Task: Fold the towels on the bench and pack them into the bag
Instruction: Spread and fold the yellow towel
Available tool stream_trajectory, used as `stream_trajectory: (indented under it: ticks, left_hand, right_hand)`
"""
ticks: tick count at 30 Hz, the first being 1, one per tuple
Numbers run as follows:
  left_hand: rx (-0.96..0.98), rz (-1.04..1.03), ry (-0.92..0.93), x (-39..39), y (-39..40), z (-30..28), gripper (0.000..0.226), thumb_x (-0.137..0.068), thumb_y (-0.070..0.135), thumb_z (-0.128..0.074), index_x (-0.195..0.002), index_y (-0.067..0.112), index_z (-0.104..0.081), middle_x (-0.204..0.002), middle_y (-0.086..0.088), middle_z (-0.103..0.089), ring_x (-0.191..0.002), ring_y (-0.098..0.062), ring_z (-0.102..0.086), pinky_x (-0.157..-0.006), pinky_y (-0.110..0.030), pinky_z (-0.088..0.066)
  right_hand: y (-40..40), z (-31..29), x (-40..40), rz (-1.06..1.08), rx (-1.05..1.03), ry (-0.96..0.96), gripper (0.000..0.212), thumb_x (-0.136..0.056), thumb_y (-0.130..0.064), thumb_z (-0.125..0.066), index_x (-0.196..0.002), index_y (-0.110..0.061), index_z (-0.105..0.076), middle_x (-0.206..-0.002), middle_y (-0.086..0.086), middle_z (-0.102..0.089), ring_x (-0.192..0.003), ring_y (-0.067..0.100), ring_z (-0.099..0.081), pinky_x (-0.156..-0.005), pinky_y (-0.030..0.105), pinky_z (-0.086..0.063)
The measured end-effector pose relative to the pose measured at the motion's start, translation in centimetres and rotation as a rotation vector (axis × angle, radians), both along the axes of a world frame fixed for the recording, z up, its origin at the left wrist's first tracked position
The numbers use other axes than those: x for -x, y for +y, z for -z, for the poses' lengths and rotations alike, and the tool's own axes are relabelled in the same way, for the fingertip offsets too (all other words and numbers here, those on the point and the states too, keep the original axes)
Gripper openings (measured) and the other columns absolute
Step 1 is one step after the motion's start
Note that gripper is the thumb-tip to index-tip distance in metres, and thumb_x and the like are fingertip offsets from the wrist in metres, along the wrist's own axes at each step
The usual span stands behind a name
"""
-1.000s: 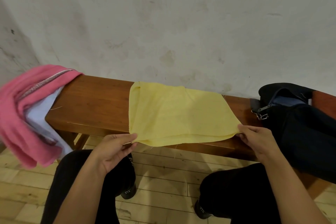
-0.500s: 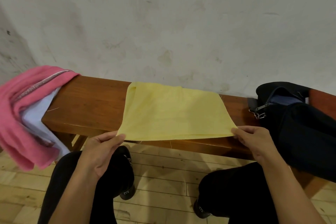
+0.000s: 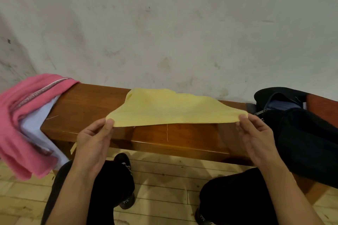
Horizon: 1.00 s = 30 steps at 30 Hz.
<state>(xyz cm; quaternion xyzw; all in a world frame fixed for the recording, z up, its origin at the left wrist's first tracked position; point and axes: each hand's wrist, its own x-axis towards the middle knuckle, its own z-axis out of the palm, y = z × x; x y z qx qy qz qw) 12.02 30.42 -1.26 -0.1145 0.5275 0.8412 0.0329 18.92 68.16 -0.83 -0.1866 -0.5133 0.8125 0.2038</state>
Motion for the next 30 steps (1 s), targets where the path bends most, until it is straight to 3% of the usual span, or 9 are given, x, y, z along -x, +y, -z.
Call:
stream_trajectory:
  ticks: [6, 11, 17, 20, 24, 27, 30]
  left_hand:
    - [0.004, -0.044, 0.003, 0.2, -0.1, 0.5, 0.033, -0.083, 0.012, -0.066, -0.116, 0.009, -0.068, -0.117, -0.006, -0.07, -0.113, -0.02, -0.065, -0.08, -0.023, -0.058]
    - [-0.019, -0.049, -0.039, 0.5, 0.0, 0.8, 0.031, -0.083, 0.01, -0.068, -0.114, 0.013, -0.07, -0.113, -0.005, -0.072, -0.108, -0.019, -0.068, -0.076, -0.021, -0.059]
    - [0.01, 0.014, -0.008, 0.5, -0.2, 0.7, 0.021, -0.088, 0.008, -0.064, -0.105, 0.018, -0.07, -0.118, -0.007, -0.065, -0.105, -0.021, -0.063, -0.073, -0.02, -0.059]
    - [0.087, 0.054, -0.036, 0.7, -0.6, 0.9, 0.023, -0.086, 0.01, -0.064, -0.107, 0.014, -0.072, -0.116, -0.008, -0.068, -0.108, -0.02, -0.063, -0.077, -0.025, -0.058]
    - [0.194, 0.162, -0.051, 0.9, -1.3, 1.1, 0.033, -0.08, 0.003, -0.067, -0.111, 0.015, -0.072, -0.112, -0.004, -0.072, -0.113, -0.02, -0.062, -0.092, -0.034, -0.05]
    - [0.334, 0.221, -0.006, 0.7, -1.4, 1.3, 0.037, -0.079, -0.004, -0.068, -0.112, 0.014, -0.072, -0.109, -0.005, -0.072, -0.111, -0.023, -0.061, -0.086, -0.031, -0.05]
    - [0.488, 0.278, 0.061, 0.5, -1.5, 1.5, 0.039, -0.078, -0.004, -0.071, -0.112, 0.017, -0.072, -0.109, -0.007, -0.072, -0.107, -0.022, -0.064, -0.084, -0.027, -0.051]
  right_hand:
    - [-0.1, 0.3, 0.2, 0.007, -0.018, -0.033, 0.031, -0.081, -0.015, -0.068, -0.111, -0.008, -0.069, -0.102, 0.003, -0.073, -0.09, 0.01, -0.071, -0.075, 0.019, -0.059]
    - [0.1, 0.6, 0.2, 0.024, -0.095, -0.009, 0.027, -0.081, -0.016, -0.068, -0.109, -0.017, -0.066, -0.094, -0.001, -0.074, -0.086, 0.011, -0.069, -0.074, 0.02, -0.059]
    - [0.2, 0.8, 0.3, 0.009, -0.178, -0.052, 0.033, -0.071, -0.027, -0.072, -0.103, -0.018, -0.076, -0.109, 0.004, -0.072, -0.099, 0.013, -0.068, -0.075, 0.018, -0.058]
    - [0.3, 1.1, 0.2, -0.014, -0.293, -0.091, 0.037, -0.068, -0.032, -0.076, -0.104, -0.026, -0.077, -0.109, -0.001, -0.073, -0.107, 0.014, -0.067, -0.083, 0.025, -0.059]
    - [0.7, 1.6, 0.2, -0.034, -0.499, -0.133, 0.033, -0.087, -0.008, -0.07, -0.117, -0.022, -0.07, -0.106, -0.005, -0.074, -0.106, 0.014, -0.067, -0.094, 0.037, -0.056]
    - [0.9, 2.0, 0.3, -0.007, -0.608, -0.168, 0.026, -0.085, -0.013, -0.074, -0.107, -0.025, -0.073, -0.104, -0.007, -0.074, -0.105, 0.012, -0.067, -0.091, 0.04, -0.056]
    - [0.8, 2.2, 0.5, 0.046, -0.719, -0.195, 0.02, -0.088, -0.018, -0.072, -0.097, -0.036, -0.071, -0.1, -0.011, -0.072, -0.101, 0.009, -0.064, -0.081, 0.033, -0.056]
